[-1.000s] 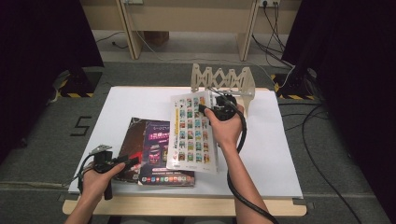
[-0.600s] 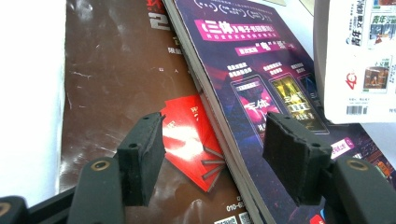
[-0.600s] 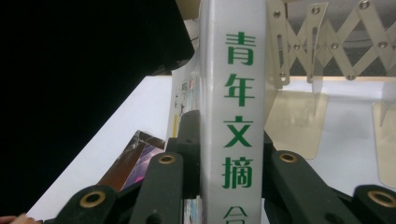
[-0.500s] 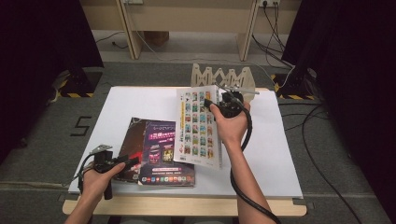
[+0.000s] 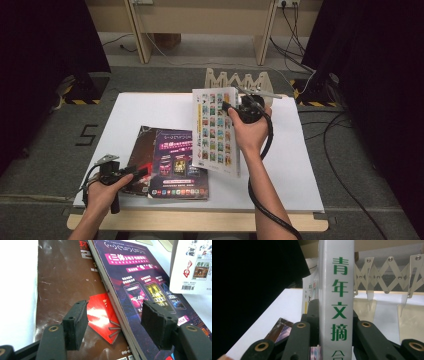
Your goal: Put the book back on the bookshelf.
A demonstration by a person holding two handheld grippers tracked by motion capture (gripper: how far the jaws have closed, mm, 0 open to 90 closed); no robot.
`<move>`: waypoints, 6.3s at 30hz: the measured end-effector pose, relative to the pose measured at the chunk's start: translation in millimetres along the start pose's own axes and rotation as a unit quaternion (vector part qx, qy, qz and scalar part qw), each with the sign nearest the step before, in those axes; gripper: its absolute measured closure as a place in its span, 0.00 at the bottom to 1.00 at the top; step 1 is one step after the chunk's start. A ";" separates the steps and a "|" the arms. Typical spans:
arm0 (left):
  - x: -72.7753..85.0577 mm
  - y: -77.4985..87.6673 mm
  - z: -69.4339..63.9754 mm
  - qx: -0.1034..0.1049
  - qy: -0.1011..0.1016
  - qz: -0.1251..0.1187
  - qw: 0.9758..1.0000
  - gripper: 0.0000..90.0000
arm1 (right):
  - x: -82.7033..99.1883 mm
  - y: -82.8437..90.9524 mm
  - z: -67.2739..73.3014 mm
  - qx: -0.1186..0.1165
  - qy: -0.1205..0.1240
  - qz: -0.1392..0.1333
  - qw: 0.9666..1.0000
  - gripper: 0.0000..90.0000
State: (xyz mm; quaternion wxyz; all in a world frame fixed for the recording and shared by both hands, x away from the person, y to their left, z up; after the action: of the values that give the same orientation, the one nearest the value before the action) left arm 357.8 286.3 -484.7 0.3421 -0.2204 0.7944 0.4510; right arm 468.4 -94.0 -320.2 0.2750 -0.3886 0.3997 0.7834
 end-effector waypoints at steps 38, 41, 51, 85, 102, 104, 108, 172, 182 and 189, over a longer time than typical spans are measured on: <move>1.5 -2.9 1.0 -0.004 0.001 0.001 1.000 0.41 | -22.6 22.0 -25.2 0.067 0.009 -0.065 0.996 0.82; 2.0 -3.9 1.2 -0.005 -0.002 0.004 1.000 0.41 | -25.3 24.0 -27.6 0.068 0.008 -0.066 0.995 0.82; 1.5 -2.9 1.8 -0.008 0.001 0.001 1.000 0.41 | -31.3 30.1 -34.4 0.082 0.008 -0.084 0.993 0.82; 3.1 -4.8 4.7 -0.008 0.002 0.004 1.000 0.41 | -50.5 37.0 -52.6 0.111 -0.004 -0.108 0.988 0.82; 4.6 -5.8 6.0 -0.009 0.005 0.008 1.000 0.41 | -57.6 39.7 -67.4 0.134 -0.009 -0.120 0.984 0.82; 4.2 -5.6 5.6 -0.008 0.005 0.006 1.000 0.41 | -58.0 40.1 -68.0 0.139 -0.006 -0.123 0.983 0.82; 4.1 -5.2 6.7 -0.011 0.003 0.008 1.000 0.41 | -57.7 41.4 -68.9 0.136 -0.011 -0.126 0.983 0.82; 7.2 -6.5 10.9 -0.013 0.006 0.013 1.000 0.41 | -87.9 11.5 -101.6 0.174 -0.005 -0.152 0.973 0.82; 7.2 -5.5 12.4 -0.013 0.010 0.010 1.000 0.41 | -89.5 -2.1 -104.5 0.176 -0.007 -0.156 0.972 0.82; 8.3 -5.4 14.5 -0.015 0.012 0.012 1.000 0.41 | -92.2 -9.5 -107.0 0.180 -0.001 -0.148 0.972 0.82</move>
State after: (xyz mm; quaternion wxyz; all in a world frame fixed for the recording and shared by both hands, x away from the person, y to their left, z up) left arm 360.8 295.9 -499.1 0.3238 -0.2214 0.7941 0.4643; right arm 567.4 -189.9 -288.2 0.4536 -0.3871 0.4721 0.6493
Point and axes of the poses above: each handheld gripper's, and its own axes: y roughly backward along the jaws, x roughly out of its underside, z roughly to its left, the point moved 2 cm from there along -y, roughly forward along the jaws, and after that the axes turned 4 degrees about -y, right-handed, at the moved point
